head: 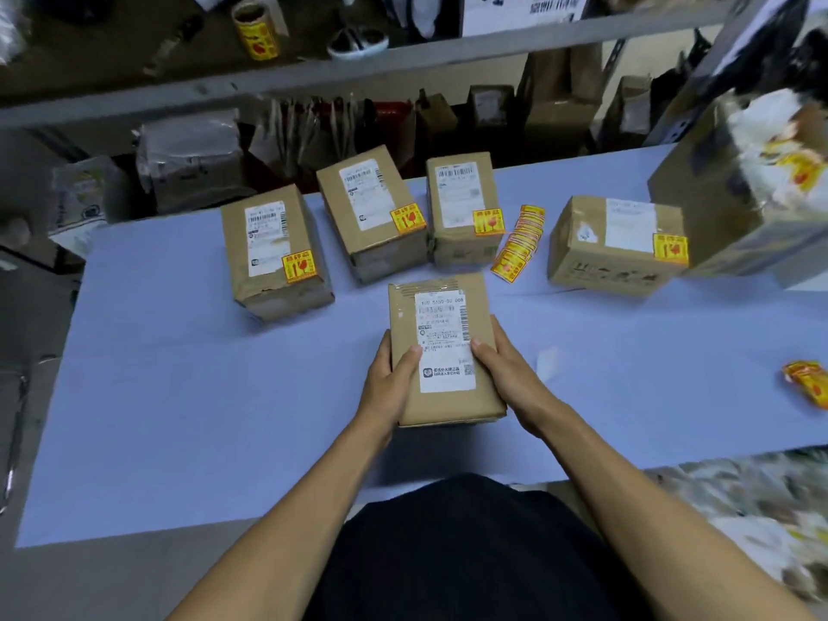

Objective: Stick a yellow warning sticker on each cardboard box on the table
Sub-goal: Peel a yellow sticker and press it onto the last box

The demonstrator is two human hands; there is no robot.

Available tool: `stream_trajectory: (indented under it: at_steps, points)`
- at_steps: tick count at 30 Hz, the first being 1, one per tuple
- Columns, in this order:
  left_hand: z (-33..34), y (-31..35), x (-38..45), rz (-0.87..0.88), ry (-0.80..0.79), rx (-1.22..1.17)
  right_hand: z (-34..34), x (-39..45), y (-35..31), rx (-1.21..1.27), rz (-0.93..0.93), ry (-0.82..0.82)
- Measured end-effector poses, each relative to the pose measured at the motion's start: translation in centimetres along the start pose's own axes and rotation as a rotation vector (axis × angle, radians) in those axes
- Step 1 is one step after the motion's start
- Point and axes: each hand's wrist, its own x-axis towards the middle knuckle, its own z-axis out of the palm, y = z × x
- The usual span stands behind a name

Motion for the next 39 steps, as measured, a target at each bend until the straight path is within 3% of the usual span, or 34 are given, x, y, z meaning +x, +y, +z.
stream_trajectory:
  at_steps: [12,14,17,19,23,31,39]
  points:
    - [-0.7,-0.5,2.9,-0.03,-0.015,0.3,0.1,3.5,0.7,-0.202,-0.021,-0.064]
    - [-0.5,-0.7,3.0,-0.006,0.047,0.445,-0.2,3.7,0.7,-0.167,-0.026,-0.046]
    - [-0.3,-0.5,2.9,0.254,0.182,0.857,-1.2,4.3,0.7,-0.161,0.0,0.039]
    - [0.3,0.2,3.5,0.431,0.109,1.07,-2.2,5.0,0.5,-0.243,0.016,0.118]
    - [2.3,1.1,5.2,0.494,-0.063,1.3,-4.4,7.1,-0.6,-0.394,-0.044,0.271]
    - [2.9,1.0,6.5,0.494,-0.035,1.372,-6.9,13.2,-3.4,-0.695,-0.093,0.393]
    - [2.9,0.9,6.7,0.514,-0.011,1.356,-7.4,16.4,-3.1,-0.85,-0.008,0.431]
